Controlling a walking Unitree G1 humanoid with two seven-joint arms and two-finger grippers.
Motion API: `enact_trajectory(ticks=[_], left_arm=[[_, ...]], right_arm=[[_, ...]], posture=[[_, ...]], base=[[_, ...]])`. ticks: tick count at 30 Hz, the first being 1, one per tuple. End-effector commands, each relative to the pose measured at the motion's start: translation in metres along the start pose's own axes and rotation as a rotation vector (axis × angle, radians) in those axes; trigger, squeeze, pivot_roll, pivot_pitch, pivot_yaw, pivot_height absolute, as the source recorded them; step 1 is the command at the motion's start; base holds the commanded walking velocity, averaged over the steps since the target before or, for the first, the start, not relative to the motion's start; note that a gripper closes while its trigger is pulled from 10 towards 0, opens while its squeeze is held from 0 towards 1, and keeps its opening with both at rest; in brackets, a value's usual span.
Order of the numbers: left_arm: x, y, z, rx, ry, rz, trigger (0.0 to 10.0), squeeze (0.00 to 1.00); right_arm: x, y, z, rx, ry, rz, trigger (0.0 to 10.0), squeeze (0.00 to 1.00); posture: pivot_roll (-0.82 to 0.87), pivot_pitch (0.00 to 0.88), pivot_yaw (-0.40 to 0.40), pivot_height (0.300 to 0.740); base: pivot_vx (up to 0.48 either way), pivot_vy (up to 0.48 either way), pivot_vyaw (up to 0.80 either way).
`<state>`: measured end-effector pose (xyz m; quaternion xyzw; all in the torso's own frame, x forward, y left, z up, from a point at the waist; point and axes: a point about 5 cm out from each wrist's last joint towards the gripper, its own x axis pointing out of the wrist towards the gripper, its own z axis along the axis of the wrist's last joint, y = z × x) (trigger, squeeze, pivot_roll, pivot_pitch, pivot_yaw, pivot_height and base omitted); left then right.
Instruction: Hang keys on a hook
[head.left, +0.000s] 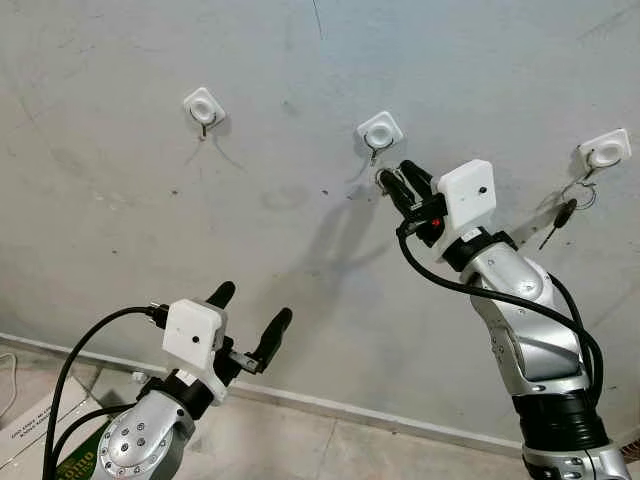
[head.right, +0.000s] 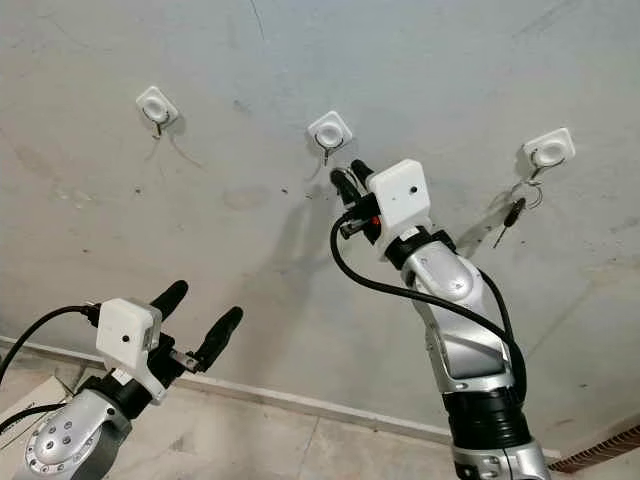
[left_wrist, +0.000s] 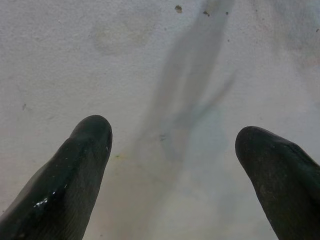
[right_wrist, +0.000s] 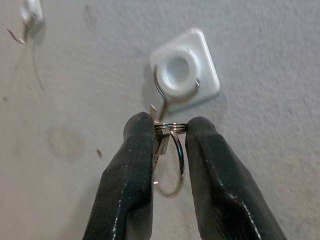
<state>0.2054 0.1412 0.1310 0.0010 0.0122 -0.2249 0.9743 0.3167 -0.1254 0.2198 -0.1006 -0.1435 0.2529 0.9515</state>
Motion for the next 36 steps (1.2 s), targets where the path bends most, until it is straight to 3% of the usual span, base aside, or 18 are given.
enact_trajectory(ticks=[1, 23, 36], left_arm=[[0.0, 0.001, -0.002, 0.008, 0.016, 0.0, 10.0, 0.0], [0.001, 0.0, -0.002, 0.007, 0.013, -0.003, 10.0, 0.0], [0.01, -0.011, 0.017, -0.005, -0.074, -0.09, 10.0, 0.0]], right_arm=[[0.0, 0.002, 0.008, 0.002, -0.023, 0.026, 10.0, 0.0], [0.009, -0.005, 0.02, 0.029, -0.05, -0.009, 10.0, 0.0], [0.011, -0.008, 0.017, 0.018, -0.036, -0.042, 10.0, 0.0]], posture=[[0.1, 0.02, 0.011, 0.74], [0.1, 0.027, 0.011, 0.74], [0.1, 0.03, 0.009, 0.74]], base=[[0.0, 0.0, 0.0], [0.0, 0.0, 0.0], [0.0, 0.0, 0.0]])
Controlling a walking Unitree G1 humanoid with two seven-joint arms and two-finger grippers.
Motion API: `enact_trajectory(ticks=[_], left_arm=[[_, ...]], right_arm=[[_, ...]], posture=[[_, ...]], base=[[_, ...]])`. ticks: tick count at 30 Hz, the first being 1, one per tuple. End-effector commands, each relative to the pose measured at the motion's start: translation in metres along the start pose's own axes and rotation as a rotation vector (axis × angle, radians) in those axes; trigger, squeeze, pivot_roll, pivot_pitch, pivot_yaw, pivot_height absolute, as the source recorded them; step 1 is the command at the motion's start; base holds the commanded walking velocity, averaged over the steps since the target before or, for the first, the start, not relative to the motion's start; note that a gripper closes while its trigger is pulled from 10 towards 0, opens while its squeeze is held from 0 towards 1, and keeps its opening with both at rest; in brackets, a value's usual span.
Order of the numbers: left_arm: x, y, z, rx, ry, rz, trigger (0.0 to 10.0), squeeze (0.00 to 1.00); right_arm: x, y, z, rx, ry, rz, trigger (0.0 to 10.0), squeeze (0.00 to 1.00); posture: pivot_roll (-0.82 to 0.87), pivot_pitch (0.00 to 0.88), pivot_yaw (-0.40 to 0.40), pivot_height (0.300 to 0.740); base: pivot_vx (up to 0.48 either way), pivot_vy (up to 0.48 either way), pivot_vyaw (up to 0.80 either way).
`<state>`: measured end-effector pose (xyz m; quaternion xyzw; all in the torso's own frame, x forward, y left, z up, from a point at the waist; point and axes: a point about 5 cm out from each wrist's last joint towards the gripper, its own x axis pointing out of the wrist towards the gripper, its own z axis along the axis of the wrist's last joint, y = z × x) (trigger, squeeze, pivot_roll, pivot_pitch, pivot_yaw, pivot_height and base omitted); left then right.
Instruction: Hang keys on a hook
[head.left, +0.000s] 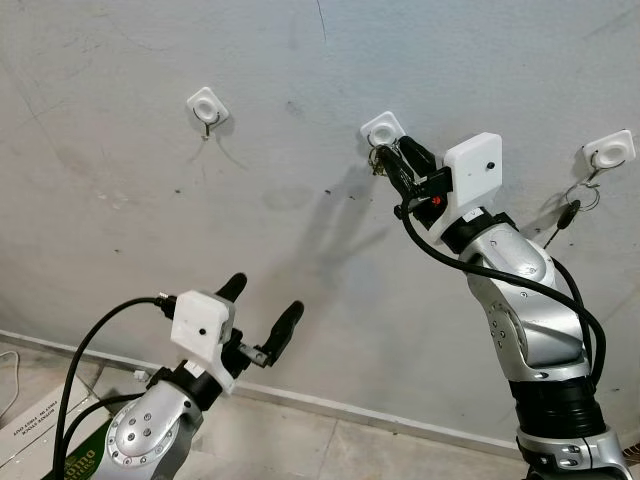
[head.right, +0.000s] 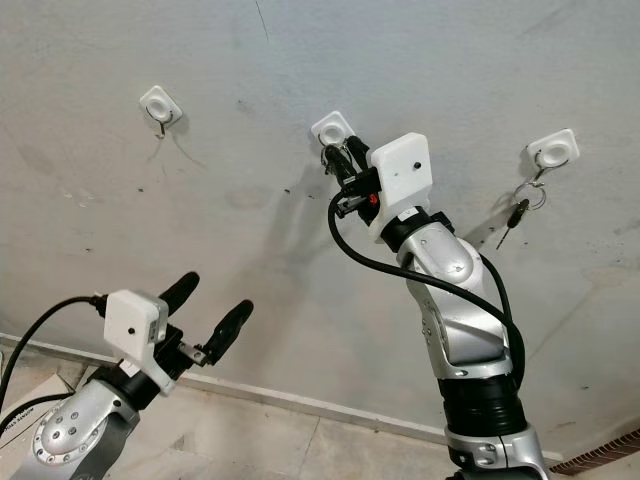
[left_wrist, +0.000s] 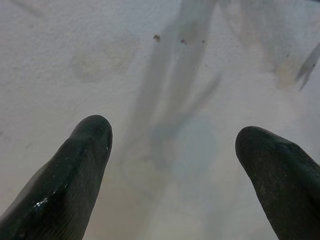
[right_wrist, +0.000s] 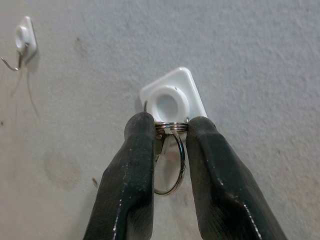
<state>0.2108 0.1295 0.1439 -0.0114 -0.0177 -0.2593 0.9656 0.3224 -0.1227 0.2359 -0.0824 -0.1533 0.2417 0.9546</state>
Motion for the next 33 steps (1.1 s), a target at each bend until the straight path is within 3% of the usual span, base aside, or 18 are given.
enact_trajectory(ticks=[1, 33], left_arm=[[0.001, -0.003, 0.004, 0.005, -0.012, -0.021, 10.0, 0.0], [0.007, -0.002, 0.015, 0.01, -0.043, -0.03, 10.0, 0.0]], right_arm=[[0.001, -0.003, 0.003, -0.009, -0.009, -0.012, 10.0, 0.0], [-0.004, 0.008, -0.025, 0.011, 0.091, -0.003, 10.0, 0.0]], posture=[[0.09, 0.027, 0.01, 0.74], [0.09, 0.027, 0.01, 0.74]], base=[[0.0, 0.0, 0.0], [0.0, 0.0, 0.0]])
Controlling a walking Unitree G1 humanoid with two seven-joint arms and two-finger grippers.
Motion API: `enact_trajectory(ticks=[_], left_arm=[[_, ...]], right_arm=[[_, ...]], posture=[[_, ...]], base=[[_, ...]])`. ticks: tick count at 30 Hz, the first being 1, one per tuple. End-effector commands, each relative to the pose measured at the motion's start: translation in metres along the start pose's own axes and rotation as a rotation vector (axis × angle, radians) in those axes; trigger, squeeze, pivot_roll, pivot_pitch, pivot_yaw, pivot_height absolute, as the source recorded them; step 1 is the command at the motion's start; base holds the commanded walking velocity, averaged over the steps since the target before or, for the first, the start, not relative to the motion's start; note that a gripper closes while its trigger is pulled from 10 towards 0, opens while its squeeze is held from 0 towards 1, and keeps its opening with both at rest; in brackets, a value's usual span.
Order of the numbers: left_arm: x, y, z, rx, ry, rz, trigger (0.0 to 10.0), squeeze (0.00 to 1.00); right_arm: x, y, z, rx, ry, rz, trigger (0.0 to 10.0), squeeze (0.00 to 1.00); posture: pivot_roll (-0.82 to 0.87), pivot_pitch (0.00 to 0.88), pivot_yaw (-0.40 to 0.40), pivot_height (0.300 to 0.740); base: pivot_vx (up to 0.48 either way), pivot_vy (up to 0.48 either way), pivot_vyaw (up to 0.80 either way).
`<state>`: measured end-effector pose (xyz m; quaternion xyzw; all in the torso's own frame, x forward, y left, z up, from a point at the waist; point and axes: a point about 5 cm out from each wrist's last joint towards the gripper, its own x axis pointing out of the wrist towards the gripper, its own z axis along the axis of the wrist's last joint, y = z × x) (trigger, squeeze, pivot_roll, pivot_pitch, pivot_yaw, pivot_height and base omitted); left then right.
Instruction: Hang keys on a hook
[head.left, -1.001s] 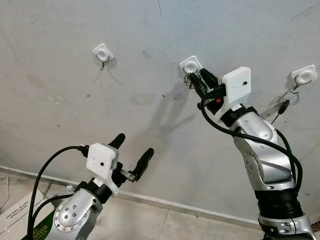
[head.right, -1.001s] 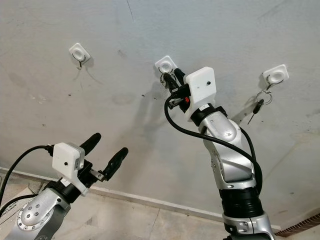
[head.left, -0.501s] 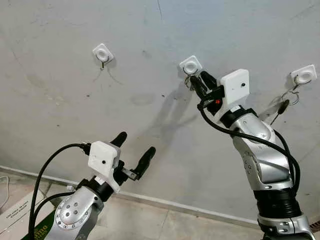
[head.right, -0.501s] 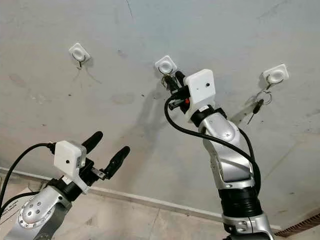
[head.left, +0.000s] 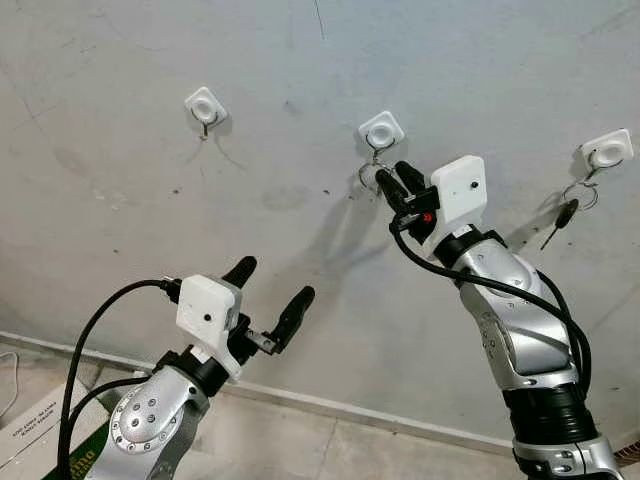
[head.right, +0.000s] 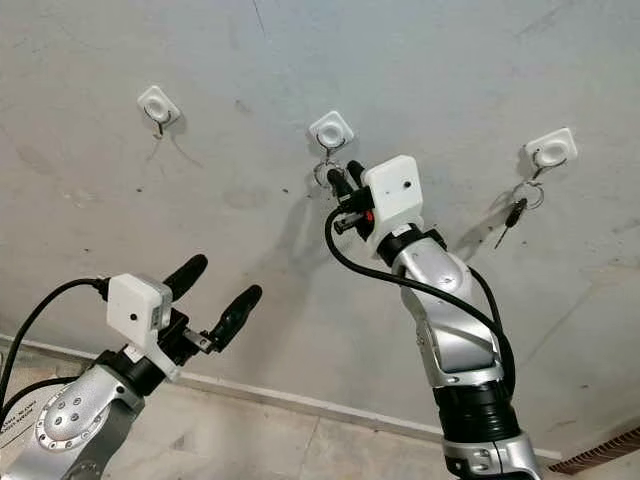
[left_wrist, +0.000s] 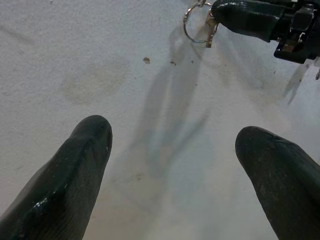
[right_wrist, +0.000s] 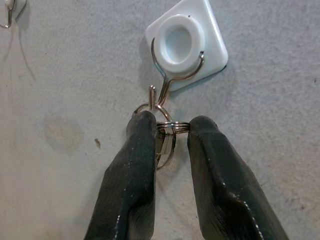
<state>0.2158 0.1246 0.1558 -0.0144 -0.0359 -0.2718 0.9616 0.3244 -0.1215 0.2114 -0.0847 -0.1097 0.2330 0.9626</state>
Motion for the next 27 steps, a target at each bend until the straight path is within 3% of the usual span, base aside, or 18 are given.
enact_trajectory(ticks=[1, 13, 14, 15, 16, 27], left_arm=[[0.0, -0.001, 0.004, 0.006, -0.006, -0.004, 10.0, 0.0], [0.002, 0.0, 0.007, 0.014, -0.011, -0.004, 10.0, 0.0], [0.003, 0.0, 0.008, 0.014, -0.017, -0.005, 10.0, 0.0], [0.003, 0.0, 0.008, 0.014, -0.017, -0.005, 10.0, 0.0], [0.003, 0.0, 0.009, 0.013, -0.02, -0.005, 10.0, 0.0], [0.004, 0.0, 0.007, 0.014, -0.013, -0.011, 10.0, 0.0]], right_arm=[[0.0, 0.002, -0.001, -0.005, 0.002, 0.01, 10.0, 0.0], [-0.003, 0.005, -0.009, -0.016, 0.027, 0.016, 10.0, 0.0], [-0.003, 0.005, -0.01, -0.019, 0.029, 0.014, 10.0, 0.65], [-0.003, 0.005, -0.01, -0.019, 0.029, 0.014, 10.0, 0.65], [-0.003, 0.005, -0.011, -0.021, 0.029, 0.012, 10.0, 1.0], [-0.004, 0.003, -0.013, -0.048, 0.031, -0.003, 10.0, 1.0]], posture=[[0.09, 0.027, 0.01, 0.74], [0.1, 0.03, 0.006, 0.74], [0.1, 0.028, 0.006, 0.74], [0.1, 0.028, 0.006, 0.74], [0.1, 0.028, 0.006, 0.74], [0.11, 0.022, 0.006, 0.74]], base=[[0.0, 0.0, 0.0], [0.0, 0.0, 0.0], [0.0, 0.0, 0.0], [0.0, 0.0, 0.0], [0.0, 0.0, 0.0], [0.0, 0.0, 0.0]])
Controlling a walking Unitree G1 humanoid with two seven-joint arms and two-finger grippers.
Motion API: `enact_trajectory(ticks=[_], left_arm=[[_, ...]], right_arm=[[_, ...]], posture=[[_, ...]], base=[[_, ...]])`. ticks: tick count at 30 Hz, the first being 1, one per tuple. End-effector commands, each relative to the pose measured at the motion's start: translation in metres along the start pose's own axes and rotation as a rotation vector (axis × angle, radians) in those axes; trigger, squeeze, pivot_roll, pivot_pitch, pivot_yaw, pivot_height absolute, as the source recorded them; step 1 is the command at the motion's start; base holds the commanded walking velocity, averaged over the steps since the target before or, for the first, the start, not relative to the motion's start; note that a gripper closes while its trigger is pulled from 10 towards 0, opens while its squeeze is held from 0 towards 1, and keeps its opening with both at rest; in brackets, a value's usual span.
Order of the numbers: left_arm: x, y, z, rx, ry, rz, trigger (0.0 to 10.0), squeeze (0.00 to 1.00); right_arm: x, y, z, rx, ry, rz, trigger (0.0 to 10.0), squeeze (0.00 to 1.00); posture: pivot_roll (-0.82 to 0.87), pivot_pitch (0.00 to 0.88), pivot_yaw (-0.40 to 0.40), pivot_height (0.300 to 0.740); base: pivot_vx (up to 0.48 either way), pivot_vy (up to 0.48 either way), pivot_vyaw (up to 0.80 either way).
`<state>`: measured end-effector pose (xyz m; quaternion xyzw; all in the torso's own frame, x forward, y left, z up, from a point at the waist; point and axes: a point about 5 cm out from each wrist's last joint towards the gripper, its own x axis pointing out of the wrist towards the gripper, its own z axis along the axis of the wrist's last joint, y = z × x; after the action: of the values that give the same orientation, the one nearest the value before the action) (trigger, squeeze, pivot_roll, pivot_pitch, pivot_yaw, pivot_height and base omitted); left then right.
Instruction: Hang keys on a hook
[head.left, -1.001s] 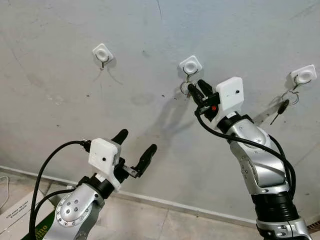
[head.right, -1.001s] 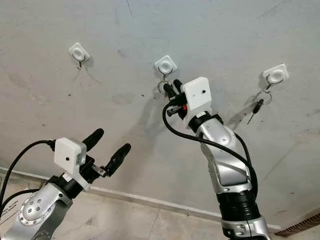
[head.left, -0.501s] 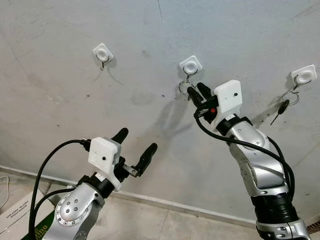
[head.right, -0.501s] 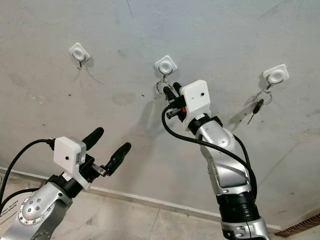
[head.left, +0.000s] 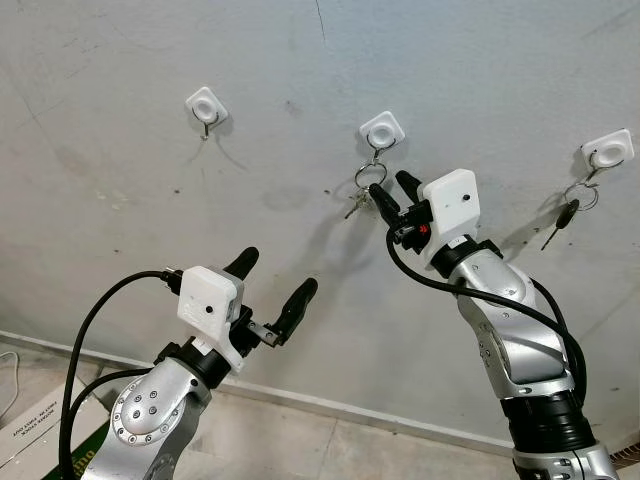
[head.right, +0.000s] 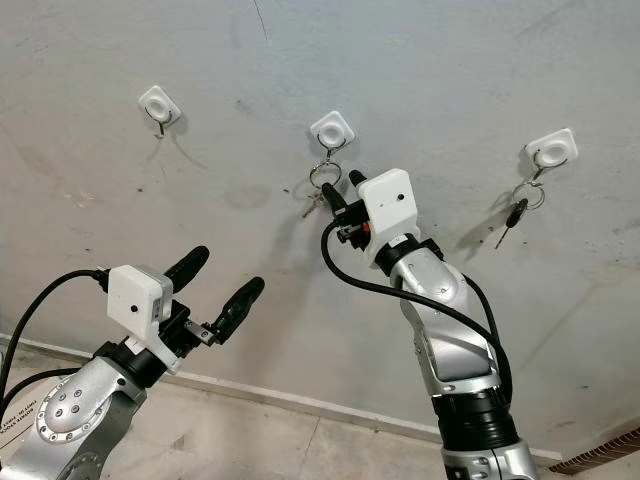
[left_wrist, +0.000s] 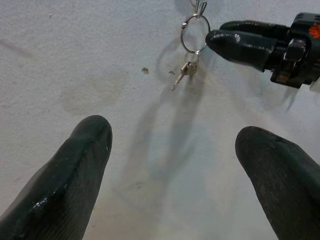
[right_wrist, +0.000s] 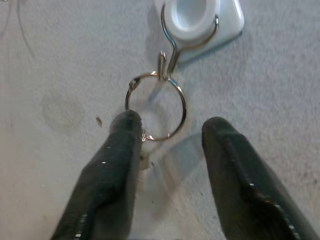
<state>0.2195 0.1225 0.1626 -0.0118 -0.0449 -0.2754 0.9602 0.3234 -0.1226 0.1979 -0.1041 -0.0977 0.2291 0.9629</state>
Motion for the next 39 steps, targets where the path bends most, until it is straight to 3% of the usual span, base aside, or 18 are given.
enact_trajectory(ticks=[1, 8, 14, 20, 22, 29, 33, 36, 37, 38, 39], left_arm=[[-0.001, -0.001, 0.001, 0.005, 0.003, -0.002, 10.0, 0.0], [-0.008, 0.007, -0.01, 0.029, 0.057, 0.027, 10.0, 0.0], [-0.014, 0.015, -0.021, 0.039, 0.1, 0.101, 10.0, 0.0], [-0.029, 0.025, -0.038, 0.017, 0.158, 0.191, 10.0, 0.0], [-0.029, 0.025, -0.038, 0.017, 0.158, 0.191, 10.0, 0.0], [-0.036, 0.029, -0.048, 0.018, 0.199, 0.244, 10.0, 0.0], [-0.039, 0.032, -0.055, -0.011, 0.208, 0.285, 10.0, 0.0], [-0.038, 0.034, -0.056, -0.031, 0.208, 0.294, 10.0, 0.0], [-0.037, 0.034, -0.057, -0.042, 0.207, 0.298, 10.0, 0.0], [-0.033, 0.034, -0.056, -0.048, 0.205, 0.289, 10.0, 0.0], [-0.032, 0.033, -0.056, -0.047, 0.203, 0.284, 10.0, 0.0]], right_arm=[[0.0, 0.0, 0.0, -0.015, -0.001, -0.002, 10.0, 1.0], [-0.006, -0.003, -0.005, -0.04, 0.009, -0.028, 10.0, 1.0], [-0.023, -0.008, -0.02, -0.07, 0.065, -0.049, 10.0, 1.0], [-0.051, -0.007, -0.038, -0.031, 0.13, -0.098, 10.0, 1.0], [-0.051, -0.007, -0.038, -0.031, 0.13, -0.098, 10.0, 1.0], [-0.086, -0.006, -0.053, -0.014, 0.23, -0.149, 10.0, 1.0], [-0.116, -0.003, -0.067, 0.061, 0.344, -0.194, 10.0, 1.0], [-0.12, -0.002, -0.07, 0.099, 0.363, -0.213, 10.0, 1.0], [-0.12, -0.002, -0.071, 0.117, 0.369, -0.222, 10.0, 0.91], [-0.119, -0.001, -0.073, 0.137, 0.376, -0.231, 10.0, 0.0], [-0.118, -0.001, -0.073, 0.14, 0.376, -0.23, 10.0, 0.0]], posture=[[0.11, 0.022, 0.006, 0.74], [0.11, 0.017, 0.005, 0.74], [0.1, 0.008, 0.004, 0.74], [0.09, 0.0, 0.002, 0.74], [0.09, 0.0, 0.002, 0.74], [0.07, 0.0, -0.002, 0.74], [0.06, 0.0, 0.004, 0.74], [0.05, 0.0, 0.009, 0.74], [0.05, 0.0, 0.013, 0.74], [0.05, 0.0, 0.013, 0.74], [0.04, 0.0, 0.019, 0.74]], base=[[0.0, 0.0, 0.0], [0.0, 0.0, 0.0], [0.0, 0.0, 0.0], [0.0, 0.0, 0.0], [0.0, 0.0, 0.0], [0.0, 0.0, 0.0], [0.0, 0.0, 0.0], [0.0, 0.0, 0.0], [0.0, 0.0, 0.0], [0.0, 0.0, 0.0], [0.0, 0.0, 0.0]])
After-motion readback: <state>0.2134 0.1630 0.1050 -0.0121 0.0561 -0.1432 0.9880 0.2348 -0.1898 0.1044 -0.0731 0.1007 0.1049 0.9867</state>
